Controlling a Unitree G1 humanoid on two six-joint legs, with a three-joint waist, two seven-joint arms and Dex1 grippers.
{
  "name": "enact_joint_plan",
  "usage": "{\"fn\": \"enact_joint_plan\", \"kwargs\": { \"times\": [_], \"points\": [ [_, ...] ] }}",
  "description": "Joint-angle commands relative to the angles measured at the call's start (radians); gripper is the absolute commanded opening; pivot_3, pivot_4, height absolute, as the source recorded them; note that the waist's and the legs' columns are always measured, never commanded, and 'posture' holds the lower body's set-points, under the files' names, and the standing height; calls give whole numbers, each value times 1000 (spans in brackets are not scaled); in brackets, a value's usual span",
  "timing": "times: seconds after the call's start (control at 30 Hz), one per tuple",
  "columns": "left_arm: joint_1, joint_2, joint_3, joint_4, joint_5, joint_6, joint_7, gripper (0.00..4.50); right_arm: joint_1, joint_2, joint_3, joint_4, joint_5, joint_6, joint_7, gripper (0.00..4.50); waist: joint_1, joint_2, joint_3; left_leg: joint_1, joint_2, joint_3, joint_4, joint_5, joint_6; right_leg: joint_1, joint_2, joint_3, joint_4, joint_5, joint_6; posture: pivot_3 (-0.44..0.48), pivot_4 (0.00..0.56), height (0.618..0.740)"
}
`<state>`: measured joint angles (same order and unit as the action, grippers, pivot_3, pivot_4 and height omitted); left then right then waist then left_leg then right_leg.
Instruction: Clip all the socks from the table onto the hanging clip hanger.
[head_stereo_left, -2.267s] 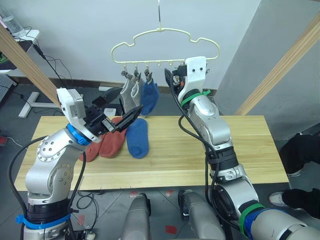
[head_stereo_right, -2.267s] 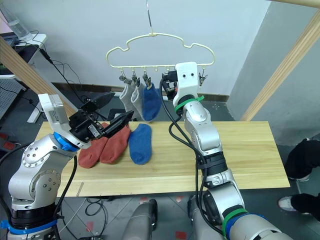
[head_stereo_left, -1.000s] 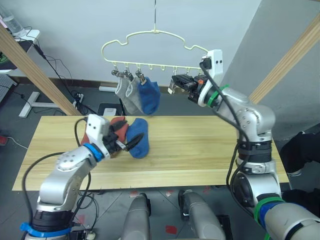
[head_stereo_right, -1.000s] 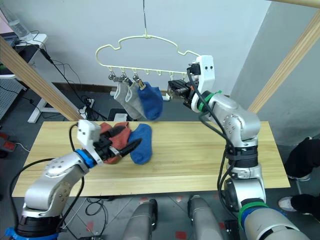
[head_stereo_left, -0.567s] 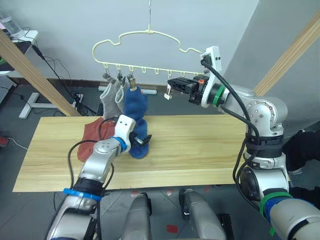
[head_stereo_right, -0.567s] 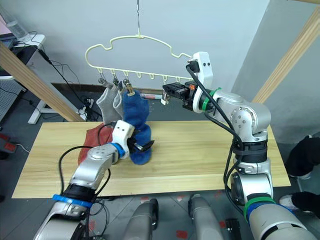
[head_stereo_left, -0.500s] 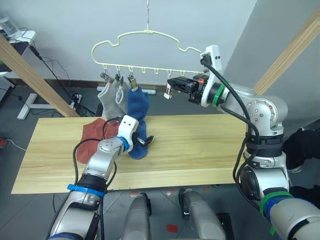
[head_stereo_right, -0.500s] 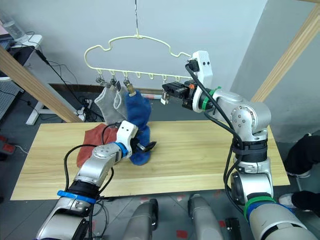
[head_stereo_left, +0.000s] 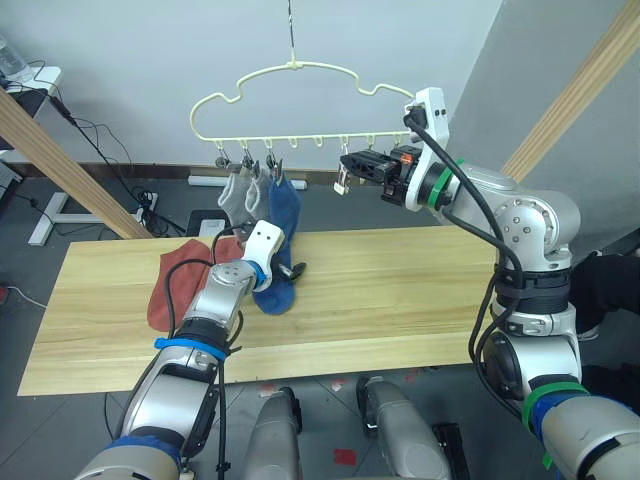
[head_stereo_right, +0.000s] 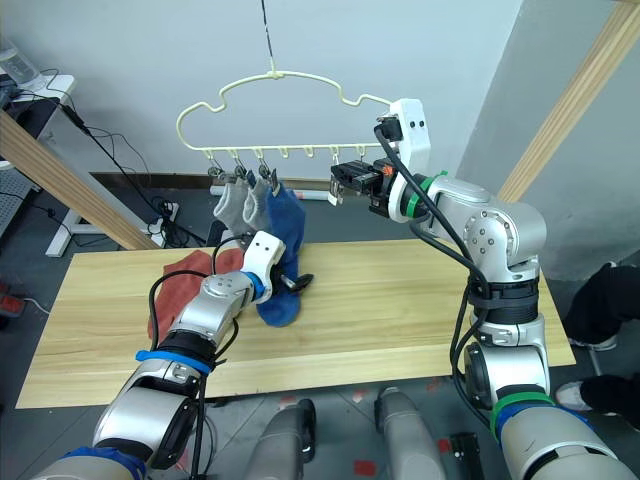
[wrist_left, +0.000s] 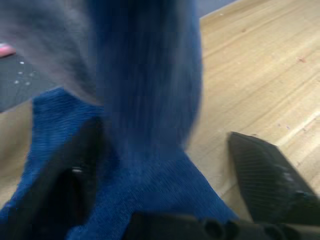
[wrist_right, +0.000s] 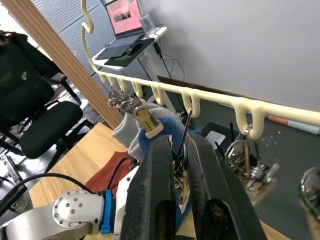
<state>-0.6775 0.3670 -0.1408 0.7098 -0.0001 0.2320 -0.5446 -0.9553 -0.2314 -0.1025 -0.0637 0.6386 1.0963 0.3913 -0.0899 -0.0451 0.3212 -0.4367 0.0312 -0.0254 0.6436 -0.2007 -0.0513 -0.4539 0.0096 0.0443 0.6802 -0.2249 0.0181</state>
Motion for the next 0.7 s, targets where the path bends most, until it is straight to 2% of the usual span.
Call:
{"fn": "enact_joint_plan", "kwargs": {
  "times": [0.03,0.1,0.2,0.4,0.57,0.7],
  "points": [
    [54,-3,-12,-39,0,48,-52,2844,-10,-7,-9,-43,8,-23,1,276,0,0,0,0,0,0,0,0,0,0,0,0,0,0,0,-174,343,740],
    [96,5,-17,-105,-4,63,-78,2273,-10,-9,-11,-41,8,-23,0,276,0,0,0,0,0,0,0,0,0,0,0,0,0,0,0,-166,341,740],
    [136,18,-25,-163,14,59,-86,1759,-9,-10,-9,-39,9,-23,1,276,1,0,0,0,0,0,-1,0,0,0,0,0,0,0,0,-160,343,740],
    [252,38,-13,-395,-51,52,-187,94,-2,-2,-5,-34,8,-28,0,276,0,1,0,0,0,0,-1,0,0,0,0,1,0,0,0,-138,338,740],
    [304,67,-8,-512,-54,93,-212,24,7,-6,2,-34,3,-34,1,276,2,2,1,0,1,0,-2,0,0,-1,0,0,-1,0,0,-120,333,740],
    [339,61,60,-670,-176,-25,-292,24,14,2,-6,-16,9,-25,-7,276,4,2,1,0,1,1,-2,0,0,-1,0,1,-2,0,0,-114,333,740]
  ]
}}
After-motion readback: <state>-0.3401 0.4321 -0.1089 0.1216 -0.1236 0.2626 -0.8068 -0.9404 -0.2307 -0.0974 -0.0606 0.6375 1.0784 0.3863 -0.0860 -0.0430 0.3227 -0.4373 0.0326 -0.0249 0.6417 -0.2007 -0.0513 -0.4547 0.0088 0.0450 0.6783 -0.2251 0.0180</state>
